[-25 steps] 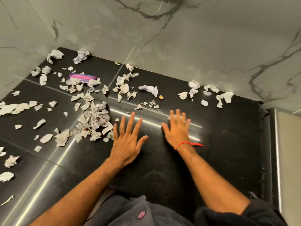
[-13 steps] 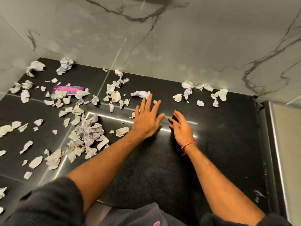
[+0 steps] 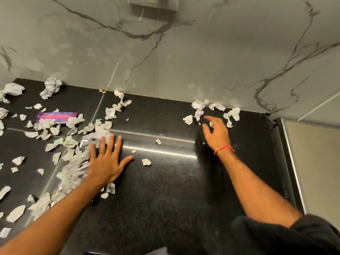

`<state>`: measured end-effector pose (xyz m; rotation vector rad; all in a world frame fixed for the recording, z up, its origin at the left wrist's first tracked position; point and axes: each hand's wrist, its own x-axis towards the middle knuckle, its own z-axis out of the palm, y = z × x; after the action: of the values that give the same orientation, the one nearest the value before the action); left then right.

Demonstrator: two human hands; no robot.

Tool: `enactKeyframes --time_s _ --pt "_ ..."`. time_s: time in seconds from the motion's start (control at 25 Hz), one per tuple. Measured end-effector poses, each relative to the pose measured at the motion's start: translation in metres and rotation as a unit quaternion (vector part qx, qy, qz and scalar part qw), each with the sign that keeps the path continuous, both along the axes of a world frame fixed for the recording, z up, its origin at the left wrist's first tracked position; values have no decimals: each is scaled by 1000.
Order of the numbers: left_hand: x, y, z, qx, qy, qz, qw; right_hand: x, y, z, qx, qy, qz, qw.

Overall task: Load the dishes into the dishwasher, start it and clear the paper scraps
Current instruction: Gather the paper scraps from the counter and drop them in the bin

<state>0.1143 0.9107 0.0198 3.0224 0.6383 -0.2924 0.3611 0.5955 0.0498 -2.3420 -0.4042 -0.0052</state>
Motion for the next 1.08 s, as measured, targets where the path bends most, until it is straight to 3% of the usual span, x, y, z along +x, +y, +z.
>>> enactKeyframes --time_s 0.08,0.16,0.24,0.32,0.44,0.6,0.68,0.76,0.88,1.08 --pt "-18 8 2 12 23 5 1000 48 -22 -1 -115 -33 -46 992" --pt "-17 6 7 18 53 19 998 77 -32 -9 -208 34 -82 974" --pt "-8 2 14 24 77 34 996 78 -14 -22 -252 95 -64 961" --pt "0 -3 18 39 101 45 993 51 27 -36 -280 62 -20 958" --pt "5 -11 26 63 126 43 989 -22 97 -43 -267 7 32 963" --pt "31 -17 39 27 90 18 995 -101 142 -26 -114 16 153 982" --pt "43 -14 42 22 110 -6 994 -89 133 -17 -30 -39 158 986" --pt "51 -10 42 17 140 -21 990 -44 109 -19 -2 -55 83 995" --pt "52 -2 43 -9 146 4 989 35 71 -25 -64 -2 11 998" --pt "50 -1 48 1 158 19 987 47 134 -22 -204 37 180 962"
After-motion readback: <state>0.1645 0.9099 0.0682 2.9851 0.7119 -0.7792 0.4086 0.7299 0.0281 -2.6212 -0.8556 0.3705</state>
